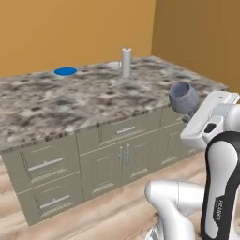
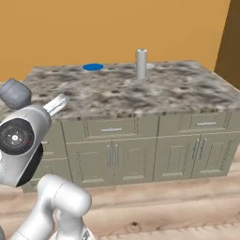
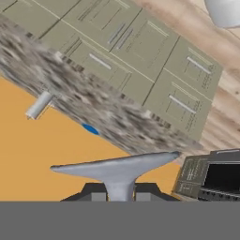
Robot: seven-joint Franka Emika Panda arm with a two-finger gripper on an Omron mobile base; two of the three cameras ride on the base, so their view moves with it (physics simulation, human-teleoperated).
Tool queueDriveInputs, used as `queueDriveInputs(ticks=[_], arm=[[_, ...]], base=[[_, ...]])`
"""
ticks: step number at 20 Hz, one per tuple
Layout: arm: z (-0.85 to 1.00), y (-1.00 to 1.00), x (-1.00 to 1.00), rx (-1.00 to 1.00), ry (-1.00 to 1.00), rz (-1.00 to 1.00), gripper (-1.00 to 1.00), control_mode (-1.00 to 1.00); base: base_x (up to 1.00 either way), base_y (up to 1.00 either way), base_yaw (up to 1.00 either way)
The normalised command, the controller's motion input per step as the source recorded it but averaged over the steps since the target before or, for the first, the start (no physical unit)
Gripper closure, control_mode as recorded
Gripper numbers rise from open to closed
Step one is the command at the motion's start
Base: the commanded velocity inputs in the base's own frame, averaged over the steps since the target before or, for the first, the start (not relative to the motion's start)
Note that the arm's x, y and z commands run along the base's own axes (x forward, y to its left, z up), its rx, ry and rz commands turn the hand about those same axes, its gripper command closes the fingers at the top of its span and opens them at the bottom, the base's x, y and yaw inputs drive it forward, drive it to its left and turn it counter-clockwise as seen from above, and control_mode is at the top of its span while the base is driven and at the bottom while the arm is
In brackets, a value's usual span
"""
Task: Retrieve the wine glasses from the counter and place one next to each plate.
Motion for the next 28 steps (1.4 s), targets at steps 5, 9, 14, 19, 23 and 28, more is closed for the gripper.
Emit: queueDriveInputs(ticks=[5,9,14,19,23,28], arm=[[0.00,0.00,0.00,0.00,0.00,0.00,1.00,1.00],[0.00,0.00,0.00,0.00,0.00,0.00,1.00,1.00],[0.00,0.00,0.00,0.00,0.00,0.00,1.00,1.00],[0.00,0.00,0.00,0.00,0.00,0.00,1.00,1.00],[0.00,0.00,0.00,0.00,0.00,0.00,1.00,1.00],[0.00,0.00,0.00,0.00,0.00,0.00,1.00,1.00]], base=[[0.04,0.35,0.18],[-0.12,1.00,0.00],[0.00,1.00,0.00],[0.15,1.00,0.00],[0.44,1.00,-0.03],[0.74,1.00,-0.06]])
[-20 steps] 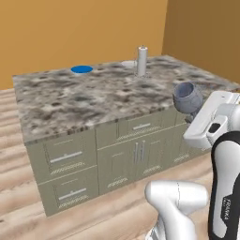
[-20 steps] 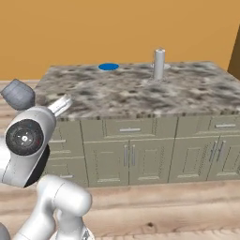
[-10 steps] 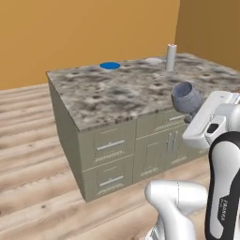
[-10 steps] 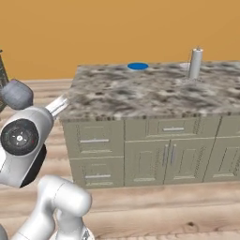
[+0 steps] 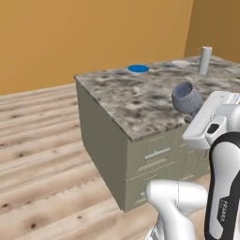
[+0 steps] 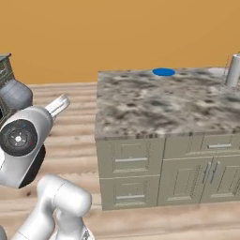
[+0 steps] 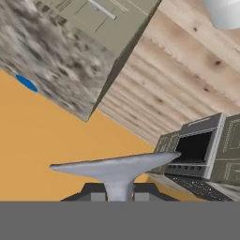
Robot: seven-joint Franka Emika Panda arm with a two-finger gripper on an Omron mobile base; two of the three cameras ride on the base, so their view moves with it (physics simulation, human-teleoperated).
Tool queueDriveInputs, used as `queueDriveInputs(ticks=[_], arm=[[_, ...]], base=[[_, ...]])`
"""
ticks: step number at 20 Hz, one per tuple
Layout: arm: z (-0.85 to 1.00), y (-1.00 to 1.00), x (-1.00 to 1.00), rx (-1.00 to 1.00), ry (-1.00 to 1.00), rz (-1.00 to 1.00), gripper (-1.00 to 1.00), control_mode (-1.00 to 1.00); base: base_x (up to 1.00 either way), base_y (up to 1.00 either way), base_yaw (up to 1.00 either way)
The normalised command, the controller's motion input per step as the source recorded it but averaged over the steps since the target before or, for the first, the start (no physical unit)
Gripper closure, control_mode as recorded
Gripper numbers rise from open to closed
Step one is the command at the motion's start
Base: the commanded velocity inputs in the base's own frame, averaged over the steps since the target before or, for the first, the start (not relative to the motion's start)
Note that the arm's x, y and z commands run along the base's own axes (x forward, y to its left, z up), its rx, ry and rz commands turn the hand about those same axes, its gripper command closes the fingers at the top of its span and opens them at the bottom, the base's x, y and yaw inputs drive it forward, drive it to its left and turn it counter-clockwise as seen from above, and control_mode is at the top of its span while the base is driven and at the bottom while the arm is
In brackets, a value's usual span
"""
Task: Retrieve the wine glasses from the counter and place one next to each plate.
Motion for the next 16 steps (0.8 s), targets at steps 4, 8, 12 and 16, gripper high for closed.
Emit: queueDriveInputs(ticks=[4,8,12,16], arm=[[0.00,0.00,0.00,0.00,0.00,0.00,1.00,1.00],[0.00,0.00,0.00,0.00,0.00,0.00,1.00,1.00],[0.00,0.00,0.00,0.00,0.00,0.00,1.00,1.00],[0.00,0.00,0.00,0.00,0.00,0.00,1.00,1.00]], base=[[0.90,1.00,-0.11],[0.89,1.00,-0.13],[0.96,1.00,-0.15],[0.91,1.00,-0.20]])
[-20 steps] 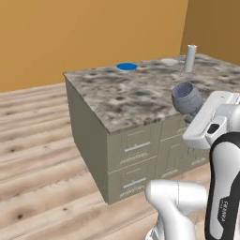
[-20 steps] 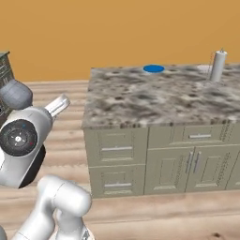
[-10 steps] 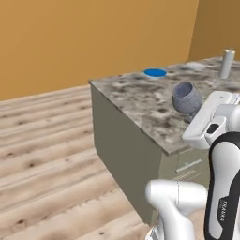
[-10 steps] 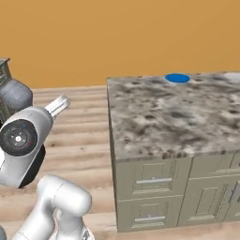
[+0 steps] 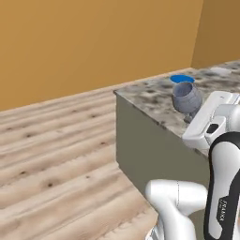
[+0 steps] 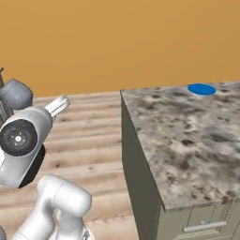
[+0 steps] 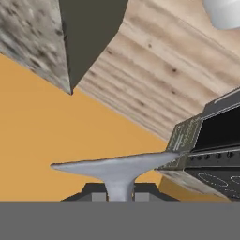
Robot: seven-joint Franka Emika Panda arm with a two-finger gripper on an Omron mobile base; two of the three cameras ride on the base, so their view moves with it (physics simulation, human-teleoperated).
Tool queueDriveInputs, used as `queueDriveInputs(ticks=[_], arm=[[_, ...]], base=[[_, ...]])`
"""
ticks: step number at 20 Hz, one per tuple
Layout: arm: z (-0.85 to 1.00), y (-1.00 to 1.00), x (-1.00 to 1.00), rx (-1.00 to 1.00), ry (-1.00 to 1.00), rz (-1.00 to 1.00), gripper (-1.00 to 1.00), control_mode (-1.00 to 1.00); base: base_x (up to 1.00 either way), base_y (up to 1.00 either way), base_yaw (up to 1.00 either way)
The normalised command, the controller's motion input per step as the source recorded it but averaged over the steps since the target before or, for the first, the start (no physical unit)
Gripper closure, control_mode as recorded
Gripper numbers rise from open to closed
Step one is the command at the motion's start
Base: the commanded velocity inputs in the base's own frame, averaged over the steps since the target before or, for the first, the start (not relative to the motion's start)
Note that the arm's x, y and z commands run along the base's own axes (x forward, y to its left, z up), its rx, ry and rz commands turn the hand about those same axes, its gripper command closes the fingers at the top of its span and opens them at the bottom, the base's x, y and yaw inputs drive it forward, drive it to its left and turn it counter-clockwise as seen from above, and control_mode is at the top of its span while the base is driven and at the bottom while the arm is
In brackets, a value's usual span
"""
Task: Retrieve the wine glasses from the counter and place one next to each plate.
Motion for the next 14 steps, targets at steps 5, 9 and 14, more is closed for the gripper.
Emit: queueDriveInputs(ticks=[5,9,14], arm=[[0.00,0.00,0.00,0.00,0.00,0.00,1.00,1.00],[0.00,0.00,0.00,0.00,0.00,0.00,1.00,1.00],[0.00,0.00,0.00,0.00,0.00,0.00,1.00,1.00]], base=[[0.97,1.00,-0.26],[1.00,1.00,-0.37],[1.00,1.00,-0.38]])
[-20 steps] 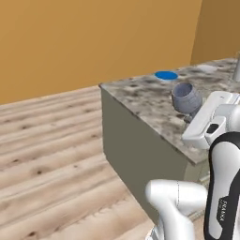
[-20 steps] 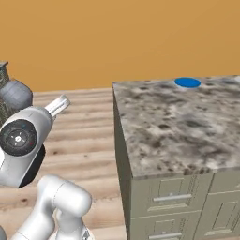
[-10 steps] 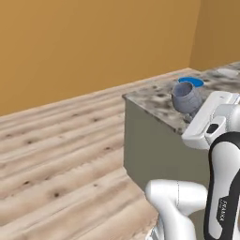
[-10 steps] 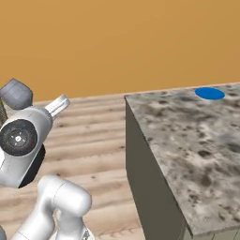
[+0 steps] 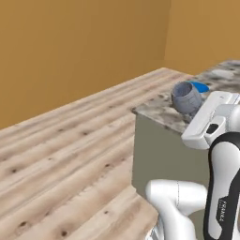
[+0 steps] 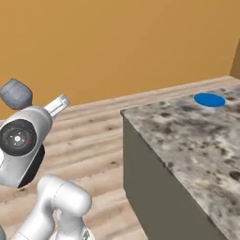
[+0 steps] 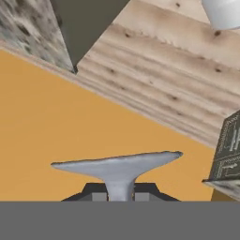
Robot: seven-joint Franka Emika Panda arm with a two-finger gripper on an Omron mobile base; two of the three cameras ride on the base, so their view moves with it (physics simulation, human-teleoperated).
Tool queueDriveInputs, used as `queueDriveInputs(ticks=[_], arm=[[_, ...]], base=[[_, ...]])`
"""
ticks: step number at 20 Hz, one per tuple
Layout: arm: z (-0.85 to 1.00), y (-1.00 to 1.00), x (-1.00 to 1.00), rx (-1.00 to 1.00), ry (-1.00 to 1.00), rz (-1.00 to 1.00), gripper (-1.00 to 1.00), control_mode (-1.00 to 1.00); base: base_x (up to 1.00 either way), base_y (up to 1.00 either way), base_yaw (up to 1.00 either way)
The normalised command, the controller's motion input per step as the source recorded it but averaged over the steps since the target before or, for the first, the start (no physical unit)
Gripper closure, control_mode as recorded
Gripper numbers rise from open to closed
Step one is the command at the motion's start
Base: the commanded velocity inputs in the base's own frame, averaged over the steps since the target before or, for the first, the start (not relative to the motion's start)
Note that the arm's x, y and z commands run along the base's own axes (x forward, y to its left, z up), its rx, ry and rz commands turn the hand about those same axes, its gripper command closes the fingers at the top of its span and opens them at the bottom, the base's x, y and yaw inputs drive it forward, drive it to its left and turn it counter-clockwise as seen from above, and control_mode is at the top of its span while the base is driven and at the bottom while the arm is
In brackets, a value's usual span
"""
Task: Retrieve the wine glasses from the counter and place one next to each plate.
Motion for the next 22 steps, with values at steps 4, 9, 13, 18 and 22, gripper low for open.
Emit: queueDriveInputs(ticks=[4,9,13,18,22], arm=[[0.00,0.00,0.00,0.00,0.00,0.00,1.00,1.00],[0.00,0.00,0.00,0.00,0.00,0.00,1.00,1.00],[0.00,0.00,0.00,0.00,0.00,0.00,1.00,1.00],[0.00,0.00,0.00,0.00,0.00,0.00,1.00,1.00],[0.00,0.00,0.00,0.00,0.00,0.00,1.00,1.00]], base=[[1.00,1.00,-0.32],[0.96,1.00,-0.29],[0.84,1.00,-0.25],[0.92,1.00,-0.28],[0.99,1.00,-0.31]])
